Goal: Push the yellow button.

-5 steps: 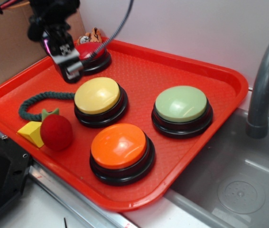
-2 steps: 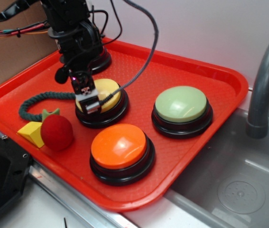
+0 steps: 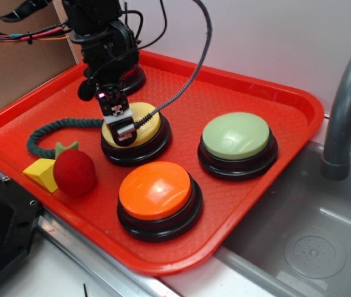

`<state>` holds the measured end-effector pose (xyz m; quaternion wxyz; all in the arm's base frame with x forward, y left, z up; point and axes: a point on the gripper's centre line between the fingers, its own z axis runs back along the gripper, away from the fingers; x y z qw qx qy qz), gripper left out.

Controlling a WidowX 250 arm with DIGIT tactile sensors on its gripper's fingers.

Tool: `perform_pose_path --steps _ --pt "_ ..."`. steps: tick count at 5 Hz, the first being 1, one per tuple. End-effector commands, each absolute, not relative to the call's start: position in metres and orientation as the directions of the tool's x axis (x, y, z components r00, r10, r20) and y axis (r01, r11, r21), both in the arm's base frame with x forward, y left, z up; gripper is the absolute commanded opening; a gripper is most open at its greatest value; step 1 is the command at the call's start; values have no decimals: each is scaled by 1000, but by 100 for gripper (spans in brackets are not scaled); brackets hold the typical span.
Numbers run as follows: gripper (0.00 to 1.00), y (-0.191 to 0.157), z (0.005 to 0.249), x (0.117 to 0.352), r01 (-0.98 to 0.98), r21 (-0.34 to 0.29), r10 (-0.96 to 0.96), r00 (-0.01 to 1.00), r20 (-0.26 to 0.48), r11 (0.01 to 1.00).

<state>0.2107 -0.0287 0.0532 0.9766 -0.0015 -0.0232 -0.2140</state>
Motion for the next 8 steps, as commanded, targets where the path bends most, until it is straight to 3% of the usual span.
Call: perform_pose_path --steps 1,3,8 --pt "100 -36 100 208 391 72 -396 915 79 918" --pt "100 -36 137 196 330 88 -336 940 63 940" --pt "100 -31 114 214 334 105 -340 939 53 937"
